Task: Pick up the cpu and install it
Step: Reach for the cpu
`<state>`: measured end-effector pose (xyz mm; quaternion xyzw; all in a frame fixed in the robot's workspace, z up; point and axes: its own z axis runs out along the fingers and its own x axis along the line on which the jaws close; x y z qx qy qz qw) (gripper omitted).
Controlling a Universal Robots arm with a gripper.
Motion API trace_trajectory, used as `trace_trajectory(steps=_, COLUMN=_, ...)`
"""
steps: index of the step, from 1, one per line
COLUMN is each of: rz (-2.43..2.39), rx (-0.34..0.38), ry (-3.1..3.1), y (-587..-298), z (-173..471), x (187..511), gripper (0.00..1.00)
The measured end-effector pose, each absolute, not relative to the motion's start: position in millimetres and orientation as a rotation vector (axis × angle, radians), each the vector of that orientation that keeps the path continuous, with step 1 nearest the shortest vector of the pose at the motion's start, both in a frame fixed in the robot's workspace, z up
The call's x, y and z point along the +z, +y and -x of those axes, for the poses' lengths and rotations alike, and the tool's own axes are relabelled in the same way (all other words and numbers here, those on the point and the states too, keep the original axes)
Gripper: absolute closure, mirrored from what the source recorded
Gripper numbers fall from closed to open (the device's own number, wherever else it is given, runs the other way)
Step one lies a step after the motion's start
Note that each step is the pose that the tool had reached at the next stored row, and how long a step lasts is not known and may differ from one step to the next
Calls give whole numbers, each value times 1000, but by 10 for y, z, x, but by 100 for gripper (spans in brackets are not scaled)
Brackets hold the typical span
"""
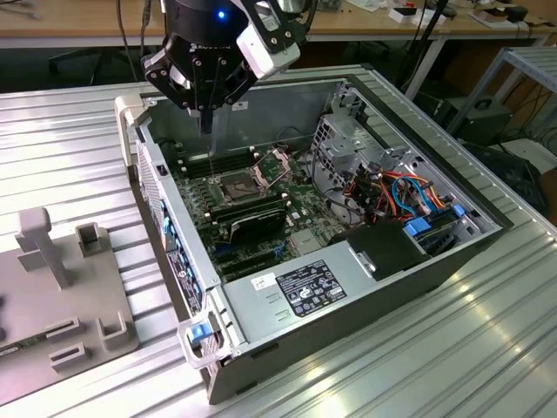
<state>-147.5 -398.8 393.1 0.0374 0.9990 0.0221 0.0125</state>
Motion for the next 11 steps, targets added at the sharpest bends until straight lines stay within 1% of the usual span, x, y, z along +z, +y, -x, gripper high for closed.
trace_trajectory(steps=11, rz=-117, rx=69, ry=3114, y=-3989, z=1661, x=3929, gripper=89)
